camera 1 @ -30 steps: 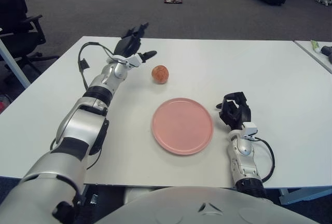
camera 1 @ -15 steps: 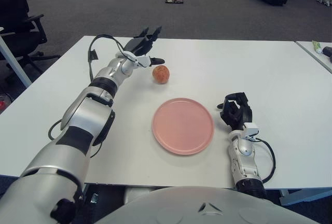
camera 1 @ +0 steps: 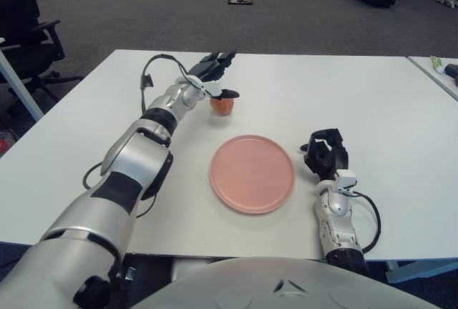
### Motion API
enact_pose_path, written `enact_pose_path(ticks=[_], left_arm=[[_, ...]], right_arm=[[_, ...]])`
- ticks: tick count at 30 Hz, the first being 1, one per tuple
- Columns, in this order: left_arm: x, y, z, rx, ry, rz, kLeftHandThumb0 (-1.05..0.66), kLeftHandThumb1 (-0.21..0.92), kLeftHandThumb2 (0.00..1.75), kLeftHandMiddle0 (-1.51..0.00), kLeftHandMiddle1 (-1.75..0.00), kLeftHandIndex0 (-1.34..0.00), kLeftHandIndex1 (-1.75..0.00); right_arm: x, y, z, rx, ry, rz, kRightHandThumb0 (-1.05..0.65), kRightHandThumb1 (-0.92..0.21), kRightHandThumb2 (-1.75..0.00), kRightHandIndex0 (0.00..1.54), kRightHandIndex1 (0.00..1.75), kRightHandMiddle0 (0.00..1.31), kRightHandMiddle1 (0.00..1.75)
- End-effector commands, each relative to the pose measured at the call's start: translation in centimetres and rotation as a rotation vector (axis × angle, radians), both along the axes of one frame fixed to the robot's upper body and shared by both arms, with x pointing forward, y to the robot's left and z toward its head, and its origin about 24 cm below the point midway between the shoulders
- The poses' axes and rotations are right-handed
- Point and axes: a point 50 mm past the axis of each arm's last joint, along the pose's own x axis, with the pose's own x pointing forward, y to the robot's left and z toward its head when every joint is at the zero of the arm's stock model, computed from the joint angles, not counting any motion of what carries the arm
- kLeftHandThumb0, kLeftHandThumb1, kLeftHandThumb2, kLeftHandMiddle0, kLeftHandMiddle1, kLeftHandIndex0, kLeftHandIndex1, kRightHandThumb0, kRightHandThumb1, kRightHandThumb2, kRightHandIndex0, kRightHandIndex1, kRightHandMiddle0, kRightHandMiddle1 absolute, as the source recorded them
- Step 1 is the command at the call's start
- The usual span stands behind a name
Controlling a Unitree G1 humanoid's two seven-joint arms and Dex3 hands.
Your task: Put the apple into the plate.
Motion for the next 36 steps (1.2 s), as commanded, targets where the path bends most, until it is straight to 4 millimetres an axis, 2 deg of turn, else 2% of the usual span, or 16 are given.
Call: enact_pose_path(ticks=[1,17,36], left_arm=[[-0.2,0.2,-1.3,0.059,0.056,0.03,-1.05,0.85,0.24,0.0,0.0,0.0,0.0],[-1.1,0.2,-4.3,0.198,0.2,0.078,-1.04,0.91,0.24,0.0,0.0,0.0,0.0],[-1.6,1.7,-5.9,0.258,0.315,0.175,-1.04,0.92,0.46,0.0,0.0,0.0,0.0]], right_arm=[[-1.3,0.3,-1.6,0.043,0.098,-0.025,-0.38,-0.69,-0.84,0.49,1.52,0.33,1.75],[-2.2,-0.4,-1.4,0.067,0.068,-0.032,-0.38,-0.68,-0.86,0.55,1.49,0.34,1.75],[-3.0,-1.4,-1.6,0.013,0.08,-0.034,-0.39,-0.64,-0.92,0.59,1.55,0.37,1.75]])
